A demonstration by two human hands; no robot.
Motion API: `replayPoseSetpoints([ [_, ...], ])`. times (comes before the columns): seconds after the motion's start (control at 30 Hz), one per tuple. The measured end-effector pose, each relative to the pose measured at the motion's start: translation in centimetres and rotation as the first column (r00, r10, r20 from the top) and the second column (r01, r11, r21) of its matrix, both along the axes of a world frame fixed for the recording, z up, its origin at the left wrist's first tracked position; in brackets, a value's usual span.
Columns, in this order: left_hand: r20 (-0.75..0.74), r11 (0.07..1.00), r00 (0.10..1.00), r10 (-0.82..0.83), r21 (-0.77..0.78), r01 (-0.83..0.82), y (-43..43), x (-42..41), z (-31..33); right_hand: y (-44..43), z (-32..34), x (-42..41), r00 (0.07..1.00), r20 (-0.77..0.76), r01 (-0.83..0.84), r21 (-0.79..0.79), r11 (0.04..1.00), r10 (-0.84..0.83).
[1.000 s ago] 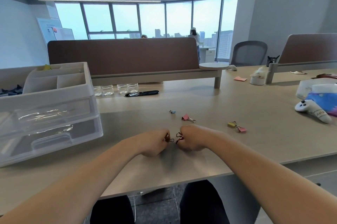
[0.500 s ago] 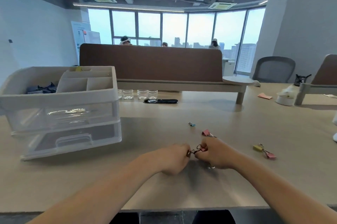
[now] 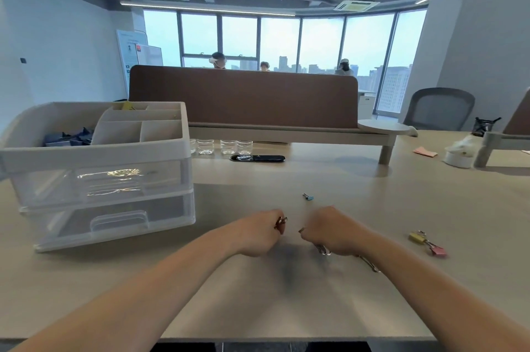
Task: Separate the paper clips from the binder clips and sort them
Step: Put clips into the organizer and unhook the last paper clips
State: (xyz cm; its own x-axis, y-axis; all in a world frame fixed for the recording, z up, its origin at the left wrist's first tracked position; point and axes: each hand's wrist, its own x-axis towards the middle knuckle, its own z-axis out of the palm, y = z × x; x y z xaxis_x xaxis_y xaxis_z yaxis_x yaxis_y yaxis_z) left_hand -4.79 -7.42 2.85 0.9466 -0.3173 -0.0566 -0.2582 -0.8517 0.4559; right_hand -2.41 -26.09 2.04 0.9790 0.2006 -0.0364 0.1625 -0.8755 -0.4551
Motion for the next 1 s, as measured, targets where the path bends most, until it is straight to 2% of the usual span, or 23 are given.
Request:
replayPoseSetpoints([
  [0.23, 0.026, 0.989, 0.995, 0.099, -0.112, -0.095, 1.8, 0.2, 0.9, 2.4, 1.6, 0.4, 0.995, 0.039, -0.095, 0.033, 0.995, 0.094],
  [0.43, 0.041, 0.984, 0.988, 0.149, -0.108, -0.143, 4.2, -0.2, 2.6, 5.8, 4.8, -0.2, 0.975, 0.087, -0.208, 0.042, 0.977, 0.204],
  [0.57, 0.07, 0.974, 0.978, 0.198, -0.129, -0.188, 6.9, -0.4, 5.5, 8.8, 7.9, 0.2, 0.953, 0.128, -0.282, 0.045, 0.958, 0.274],
  [0.73, 0.122, 0.955, 0.969, 0.213, -0.237, -0.18, 10.4, -1.1, 10.7, 12.7, 12.9, 1.1, 0.907, 0.201, -0.383, 0.029, 0.923, 0.37],
  [1.0, 0.31, 0.948, 0.896, 0.317, -0.11, -0.298, 15.8, -0.7, 17.0, 18.5, 19.2, 3.0, 0.867, 0.257, -0.466, 0.112, 0.878, 0.428],
])
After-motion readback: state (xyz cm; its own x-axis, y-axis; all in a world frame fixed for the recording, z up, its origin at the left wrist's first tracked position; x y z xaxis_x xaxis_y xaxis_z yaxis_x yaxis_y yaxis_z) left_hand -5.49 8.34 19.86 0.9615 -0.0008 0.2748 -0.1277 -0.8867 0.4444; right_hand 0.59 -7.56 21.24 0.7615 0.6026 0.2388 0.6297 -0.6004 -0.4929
